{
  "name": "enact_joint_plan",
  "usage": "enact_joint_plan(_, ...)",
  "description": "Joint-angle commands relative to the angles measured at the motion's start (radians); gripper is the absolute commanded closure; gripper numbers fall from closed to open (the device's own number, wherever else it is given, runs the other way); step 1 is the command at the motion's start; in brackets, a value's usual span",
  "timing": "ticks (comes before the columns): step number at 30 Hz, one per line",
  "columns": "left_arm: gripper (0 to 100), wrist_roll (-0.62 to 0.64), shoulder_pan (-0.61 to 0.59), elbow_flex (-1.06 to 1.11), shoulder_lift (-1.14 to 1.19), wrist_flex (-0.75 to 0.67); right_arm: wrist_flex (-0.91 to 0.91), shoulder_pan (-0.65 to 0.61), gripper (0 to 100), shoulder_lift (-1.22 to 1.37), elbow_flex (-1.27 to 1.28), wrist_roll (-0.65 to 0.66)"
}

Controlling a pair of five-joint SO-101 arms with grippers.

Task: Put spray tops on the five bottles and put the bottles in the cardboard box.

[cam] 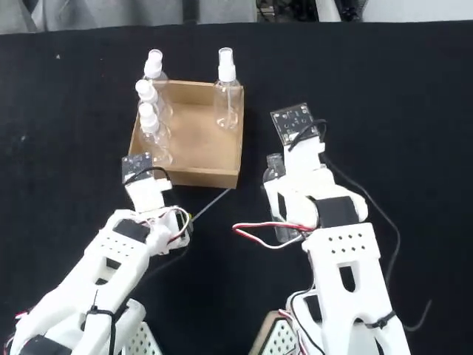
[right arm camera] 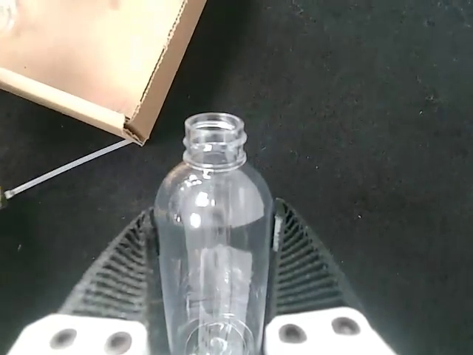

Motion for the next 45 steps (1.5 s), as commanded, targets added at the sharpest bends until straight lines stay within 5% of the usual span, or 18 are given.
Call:
enact_joint_plan(1, 85, -0.124, -0.025, -0.058, 0.005, 0.109, -0.029, 0.031, 98.7, -0.031, -0.012, 0.0)
enact_joint_plan(13, 85, -0.76, -0.245, -0.125, 0.005, 0.17, -0.029, 0.031, 98.7, -0.031, -0.012, 0.0)
enact_joint_plan(27, 85, -1.096, -0.237, -0.128, 0.006, 0.17, -0.029, 0.031, 98.7, -0.031, -0.01, 0.0)
enact_joint_plan(33, 76, -1.18, -0.236, -0.136, 0.006, 0.201, -0.029, 0.031, 98.7, -0.031, -0.01, 0.002)
enact_joint_plan(40, 74, -1.181, -0.246, -0.343, 0.006, 0.408, -0.029, 0.031, 98.7, -0.031, -0.01, 0.002)
enact_joint_plan(45, 74, -1.03, -0.243, -0.484, 0.005, 0.569, -0.029, 0.031, 98.7, -0.031, -0.008, 0.002)
